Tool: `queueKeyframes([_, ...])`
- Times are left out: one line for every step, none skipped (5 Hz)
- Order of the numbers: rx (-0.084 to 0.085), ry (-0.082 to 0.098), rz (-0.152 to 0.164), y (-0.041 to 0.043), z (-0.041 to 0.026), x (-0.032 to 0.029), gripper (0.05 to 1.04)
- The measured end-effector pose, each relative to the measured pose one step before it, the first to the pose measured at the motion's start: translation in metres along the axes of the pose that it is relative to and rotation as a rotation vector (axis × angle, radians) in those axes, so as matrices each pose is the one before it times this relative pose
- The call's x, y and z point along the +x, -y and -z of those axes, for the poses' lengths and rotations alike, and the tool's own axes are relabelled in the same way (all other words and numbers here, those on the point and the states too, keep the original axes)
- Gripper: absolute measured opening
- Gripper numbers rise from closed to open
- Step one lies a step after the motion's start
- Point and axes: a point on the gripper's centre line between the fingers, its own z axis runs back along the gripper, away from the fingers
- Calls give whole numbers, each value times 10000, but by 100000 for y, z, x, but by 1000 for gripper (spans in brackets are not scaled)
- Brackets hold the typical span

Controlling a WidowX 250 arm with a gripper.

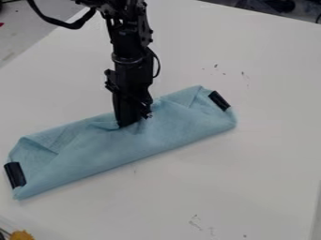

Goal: Fold the cloth from bottom right to top left

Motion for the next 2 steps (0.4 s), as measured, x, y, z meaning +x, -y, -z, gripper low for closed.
queueKeyframes([74, -44, -14, -261, -26, -19, 100])
queueKeyframes([214, 199, -234, -12, 629, -171, 269])
